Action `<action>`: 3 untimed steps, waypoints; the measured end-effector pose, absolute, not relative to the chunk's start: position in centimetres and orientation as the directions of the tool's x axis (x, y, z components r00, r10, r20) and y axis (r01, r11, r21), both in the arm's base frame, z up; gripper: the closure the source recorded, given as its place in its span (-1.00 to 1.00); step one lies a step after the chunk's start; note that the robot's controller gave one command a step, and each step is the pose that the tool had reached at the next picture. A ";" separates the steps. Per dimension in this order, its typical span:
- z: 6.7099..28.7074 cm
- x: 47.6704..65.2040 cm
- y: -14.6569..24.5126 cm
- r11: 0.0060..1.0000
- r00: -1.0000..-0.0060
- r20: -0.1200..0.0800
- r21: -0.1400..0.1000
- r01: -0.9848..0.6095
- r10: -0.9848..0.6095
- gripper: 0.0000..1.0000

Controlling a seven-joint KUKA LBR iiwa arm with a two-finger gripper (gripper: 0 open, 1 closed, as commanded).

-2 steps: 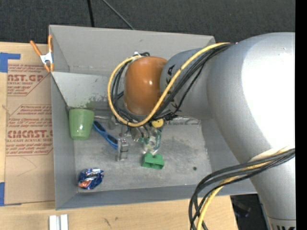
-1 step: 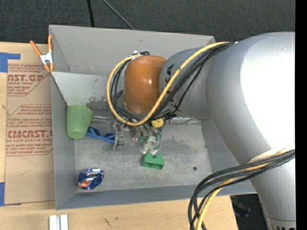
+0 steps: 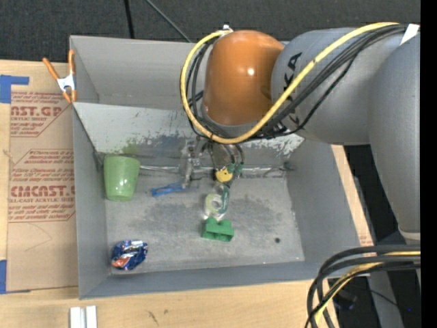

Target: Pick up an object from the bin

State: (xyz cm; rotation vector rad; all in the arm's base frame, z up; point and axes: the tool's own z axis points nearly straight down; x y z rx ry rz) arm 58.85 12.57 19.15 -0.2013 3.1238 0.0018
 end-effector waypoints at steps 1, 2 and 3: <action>18.6 58.7 12.6 0.992 -0.992 -0.003 0.001 -0.129 -0.129 -1.00; 8.1 57.3 10.5 0.985 -0.985 0.007 0.000 -0.174 -0.174 -1.00; 8.6 57.6 10.6 0.985 -0.985 -0.002 0.002 -0.175 -0.175 1.00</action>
Offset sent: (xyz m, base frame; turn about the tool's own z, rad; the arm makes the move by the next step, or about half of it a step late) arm 0.0000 0.0000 0.0000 0.0000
